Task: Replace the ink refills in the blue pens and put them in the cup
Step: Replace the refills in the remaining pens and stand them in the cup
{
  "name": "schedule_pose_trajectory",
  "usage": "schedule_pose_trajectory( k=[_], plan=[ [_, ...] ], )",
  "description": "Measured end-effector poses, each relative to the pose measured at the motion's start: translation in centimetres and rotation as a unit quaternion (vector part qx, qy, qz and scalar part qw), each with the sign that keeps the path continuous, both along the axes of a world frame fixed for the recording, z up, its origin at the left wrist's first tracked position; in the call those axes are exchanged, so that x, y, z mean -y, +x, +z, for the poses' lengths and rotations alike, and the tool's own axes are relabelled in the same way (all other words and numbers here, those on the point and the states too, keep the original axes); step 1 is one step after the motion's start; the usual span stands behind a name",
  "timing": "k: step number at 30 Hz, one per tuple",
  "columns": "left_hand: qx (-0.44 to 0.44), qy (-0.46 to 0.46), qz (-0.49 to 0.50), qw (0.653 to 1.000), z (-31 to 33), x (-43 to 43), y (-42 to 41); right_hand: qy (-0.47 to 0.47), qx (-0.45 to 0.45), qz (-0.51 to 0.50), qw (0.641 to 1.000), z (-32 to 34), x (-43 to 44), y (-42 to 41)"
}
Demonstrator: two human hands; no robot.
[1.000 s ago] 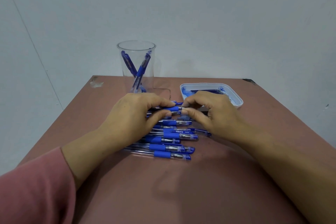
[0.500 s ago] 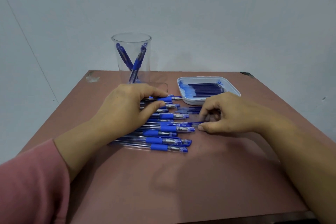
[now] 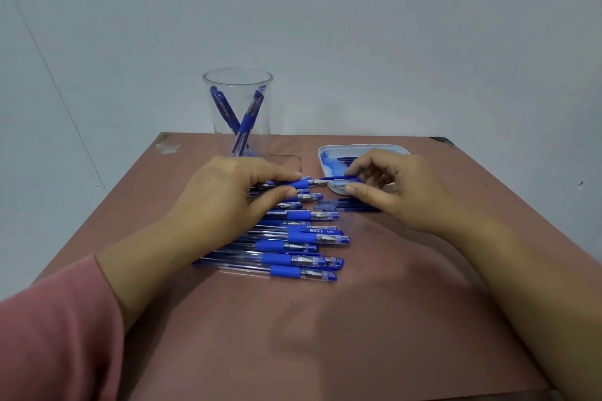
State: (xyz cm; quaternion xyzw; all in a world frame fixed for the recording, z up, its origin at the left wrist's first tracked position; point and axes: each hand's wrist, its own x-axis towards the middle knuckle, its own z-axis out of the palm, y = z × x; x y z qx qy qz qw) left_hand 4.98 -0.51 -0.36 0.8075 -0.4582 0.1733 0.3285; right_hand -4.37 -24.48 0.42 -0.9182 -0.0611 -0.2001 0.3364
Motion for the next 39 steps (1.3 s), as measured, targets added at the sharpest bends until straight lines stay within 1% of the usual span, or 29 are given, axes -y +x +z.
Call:
schedule_pose_trajectory(
  k=[5, 12, 19, 23, 28, 31, 34, 36, 39],
  plan=[
    [0.005, -0.001, -0.005, 1.000, 0.0, 0.0, -0.1, -0.004, 0.021, 0.018, 1.000, -0.3, -0.8, 0.1],
    [0.011, -0.013, -0.002, 1.000, -0.2, 0.0, 0.2, 0.012, 0.049, 0.010, 0.999, 0.2, -0.4, 0.0],
    [0.025, -0.008, -0.024, 0.999, -0.4, 0.3, -0.2, 0.009, 0.038, 0.034, 0.999, -0.5, -1.7, 0.1],
    [0.024, -0.038, -0.019, 0.999, -0.6, 0.4, -0.2, 0.020, 0.076, 0.031, 0.996, -1.0, -2.5, 0.3],
    [0.029, -0.044, -0.021, 0.998, -0.6, 0.5, -0.5, -0.027, 0.120, 0.014, 0.992, -1.5, -2.7, 0.4],
    [0.031, -0.037, -0.026, 0.999, -0.5, 0.5, -0.7, -0.037, 0.131, 0.014, 0.991, -1.7, -2.7, 0.2],
    [0.030, -0.024, -0.020, 0.999, -0.5, 0.5, -1.0, -0.034, 0.125, 0.020, 0.991, -1.7, -2.7, -0.1],
    [0.019, -0.015, -0.011, 1.000, -0.4, 0.5, -1.1, -0.015, 0.104, 0.020, 0.994, -1.5, -2.7, -0.1],
    [0.013, 0.030, 0.006, 0.999, -0.2, 0.3, -1.5, 0.011, 0.071, 0.010, 0.997, -1.4, -2.5, 0.2]
  ],
)
